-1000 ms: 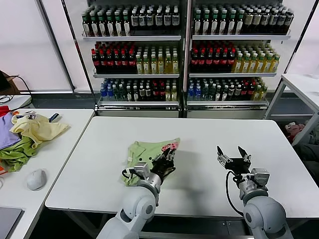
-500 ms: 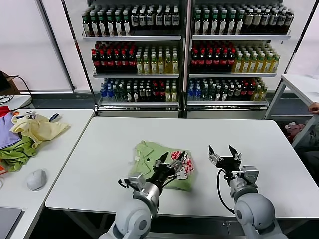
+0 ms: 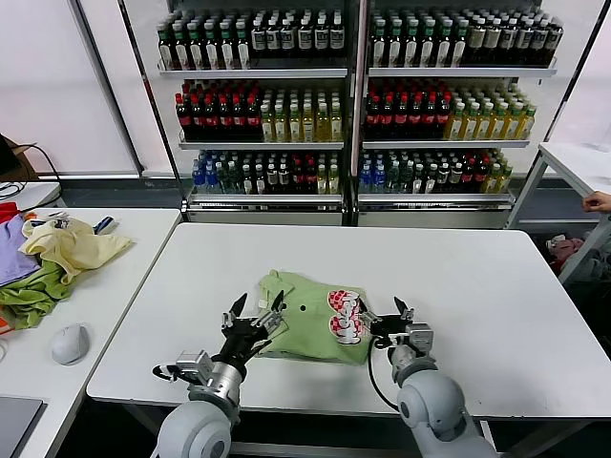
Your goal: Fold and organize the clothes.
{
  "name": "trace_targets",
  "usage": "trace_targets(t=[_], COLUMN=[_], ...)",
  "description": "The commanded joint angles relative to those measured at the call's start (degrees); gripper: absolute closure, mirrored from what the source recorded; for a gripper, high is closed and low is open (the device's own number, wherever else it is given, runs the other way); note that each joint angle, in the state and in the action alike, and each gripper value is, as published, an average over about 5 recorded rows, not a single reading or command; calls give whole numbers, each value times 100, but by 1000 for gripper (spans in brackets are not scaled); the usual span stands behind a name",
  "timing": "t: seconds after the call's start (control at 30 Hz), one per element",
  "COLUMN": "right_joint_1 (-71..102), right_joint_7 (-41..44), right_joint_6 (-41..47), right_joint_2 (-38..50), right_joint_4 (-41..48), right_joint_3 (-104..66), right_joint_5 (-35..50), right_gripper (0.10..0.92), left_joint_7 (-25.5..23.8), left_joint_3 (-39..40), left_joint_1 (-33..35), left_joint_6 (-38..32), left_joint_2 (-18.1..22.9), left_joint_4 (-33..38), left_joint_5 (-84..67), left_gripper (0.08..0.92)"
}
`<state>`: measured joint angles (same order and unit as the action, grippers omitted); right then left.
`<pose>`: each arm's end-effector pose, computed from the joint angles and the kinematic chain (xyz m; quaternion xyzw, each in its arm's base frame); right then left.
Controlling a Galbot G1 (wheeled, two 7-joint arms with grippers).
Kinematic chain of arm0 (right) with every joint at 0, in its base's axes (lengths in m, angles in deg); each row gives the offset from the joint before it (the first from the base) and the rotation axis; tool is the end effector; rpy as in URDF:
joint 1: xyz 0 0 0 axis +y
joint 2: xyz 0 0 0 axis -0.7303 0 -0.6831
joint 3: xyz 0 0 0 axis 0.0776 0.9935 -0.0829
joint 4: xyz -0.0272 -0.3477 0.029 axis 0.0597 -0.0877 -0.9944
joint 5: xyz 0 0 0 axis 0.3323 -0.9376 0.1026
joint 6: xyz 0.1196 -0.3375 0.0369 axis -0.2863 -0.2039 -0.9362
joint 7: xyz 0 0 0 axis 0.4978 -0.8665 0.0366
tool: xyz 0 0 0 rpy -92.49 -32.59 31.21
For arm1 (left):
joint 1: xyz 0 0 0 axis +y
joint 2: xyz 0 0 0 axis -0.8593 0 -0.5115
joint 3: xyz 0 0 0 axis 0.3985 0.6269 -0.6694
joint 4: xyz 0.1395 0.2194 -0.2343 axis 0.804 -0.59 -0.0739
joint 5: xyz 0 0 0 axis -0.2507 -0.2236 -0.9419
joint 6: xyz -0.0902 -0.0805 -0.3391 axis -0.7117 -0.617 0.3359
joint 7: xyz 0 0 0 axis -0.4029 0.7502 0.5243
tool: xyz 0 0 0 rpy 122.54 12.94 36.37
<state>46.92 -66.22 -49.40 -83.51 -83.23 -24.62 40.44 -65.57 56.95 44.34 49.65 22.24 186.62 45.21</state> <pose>0.3145 0.0310 -0.2792 0.0638 -0.9812 -0.0127 0.1820 0.2476 -0.0345 -0.2552 -0.0902 -0.9816 0.1432 0.0887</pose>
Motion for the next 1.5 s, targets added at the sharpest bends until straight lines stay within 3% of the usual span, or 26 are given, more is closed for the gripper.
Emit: trace_targets(t=[0.03, 0.23, 0.33, 0.8, 1.03, 1.13, 1.27, 1.5], right_joint_1=[-574, -737, -814, -1598, -1754, -1355, -748, 161], right_joint_7=[-369, -433, -449, -18, 421, 446, 408, 329], right_joint_6=[241, 218, 199, -95, -909, -1531, -2346, -2656], right_joint_2=[-599, -669, -629, -86, 166, 201, 243, 377], right_joint_4=[1058, 1256, 1321, 2002, 2314, 1974, 1504, 479], right_joint_3=[671, 635, 587, 254, 106, 67, -118, -558], right_joint_5=[-331, -127, -15, -353, -955, -1310, -1692, -1094], right_gripper=[203, 207, 252, 651, 833, 822, 713, 515], left_joint_7=[-2, -55, -65, -89, -114, -127, -147, -193], left_joint_3=[-563, -495, -472, -419, -383, -354, -311, -290], left_joint_1=[609, 735, 776, 779, 743, 718, 685, 654], left_joint_6=[-220, -223, -225, -199, -202, -223, -278, -328], left_joint_2=[-181, -145, -138, -158, -168, -154, -143, -126], left_joint_4=[193, 252, 265, 236, 199, 177, 162, 158], left_joint_5=[548, 549, 547, 552, 643, 727, 880, 973], left_gripper=[177, 177, 177, 177, 177, 177, 177, 177])
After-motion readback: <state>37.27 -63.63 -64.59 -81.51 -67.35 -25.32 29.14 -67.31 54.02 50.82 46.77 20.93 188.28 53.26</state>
